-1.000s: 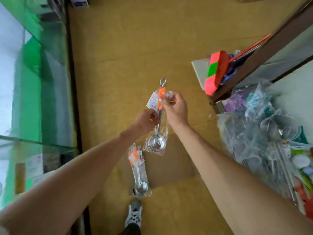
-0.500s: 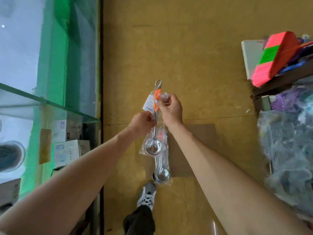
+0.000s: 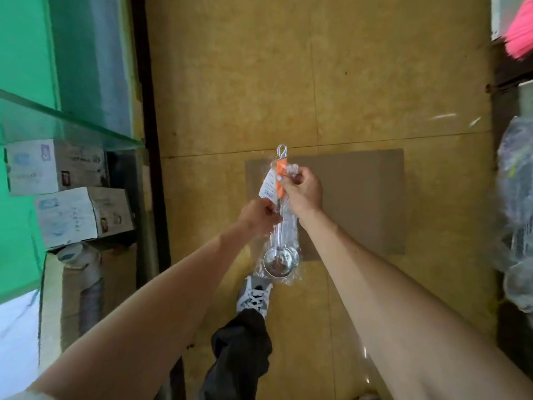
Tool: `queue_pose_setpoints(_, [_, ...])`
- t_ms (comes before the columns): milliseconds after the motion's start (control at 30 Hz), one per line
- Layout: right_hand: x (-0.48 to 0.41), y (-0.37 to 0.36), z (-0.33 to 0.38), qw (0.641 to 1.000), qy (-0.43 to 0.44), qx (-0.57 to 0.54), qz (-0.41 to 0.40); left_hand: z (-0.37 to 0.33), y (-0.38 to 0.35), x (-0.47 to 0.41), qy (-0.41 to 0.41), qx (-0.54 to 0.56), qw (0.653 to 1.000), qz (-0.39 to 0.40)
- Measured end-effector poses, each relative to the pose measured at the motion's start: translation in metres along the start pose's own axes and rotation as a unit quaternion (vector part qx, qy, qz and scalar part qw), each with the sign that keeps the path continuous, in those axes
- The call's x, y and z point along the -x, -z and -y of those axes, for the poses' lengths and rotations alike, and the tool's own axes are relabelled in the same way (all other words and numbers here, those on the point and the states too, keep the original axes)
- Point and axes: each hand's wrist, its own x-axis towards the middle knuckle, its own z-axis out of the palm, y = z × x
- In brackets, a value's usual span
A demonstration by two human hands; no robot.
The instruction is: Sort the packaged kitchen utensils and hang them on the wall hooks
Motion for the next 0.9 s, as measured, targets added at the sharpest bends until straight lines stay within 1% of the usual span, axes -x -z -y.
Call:
queue_pose_setpoints(67, [-0.008,-0.001,-0.023,1.000,-0.024,0.011,-0.005,0.012,-0.017,-0.013,0.008,-0.009,1.000,-0.006])
queue_pose_setpoints(167, [-0.015,-0.001,-0.048,0.997,-0.061,0.049,-0.008,0.021,-0.034,-0.025,0.027,-0.012,0.999,-0.034])
queue_pose_setpoints(300, [-0.013,0.002,-0.066,0.995,-0.075,0.062,-0.010,0.021,-0.041,-0.028,0.013,-0.088,0.995,-0.054])
queue_pose_setpoints(467, [-0.009,0.011,-0.055,0.995,-0.079,0.062,-0.008,0.005,-0.030,-0.023,0.016,-0.121,0.990,-0.075])
queue_pose_setpoints(567, [-0.003,0.024,-0.036,0.994,-0.069,0.083,-0.007,-0.010,-0.017,-0.010,0.010,-0.134,0.985,-0.107])
queue_pose_setpoints(633, [0.002,0.035,-0.020,0.993,-0.048,0.111,-0.012,-0.025,-0.008,0.002,-0.018,-0.159,0.979,-0.129])
queue_pose_setpoints(700, [0.009,0.049,-0.001,0.988,-0.008,0.153,-0.023,-0.043,0.001,0.016,-0.060,-0.190,0.966,-0.162])
queue_pose_setpoints(800, [0.020,0.078,0.028,0.974,0.061,0.215,-0.047,-0.078,0.009,0.041,-0.147,-0.257,0.932,-0.211])
queue_pose_setpoints(900, [0.034,0.120,0.054,0.954,0.110,0.265,-0.086,-0.120,0.007,0.073,-0.219,-0.320,0.892,-0.233])
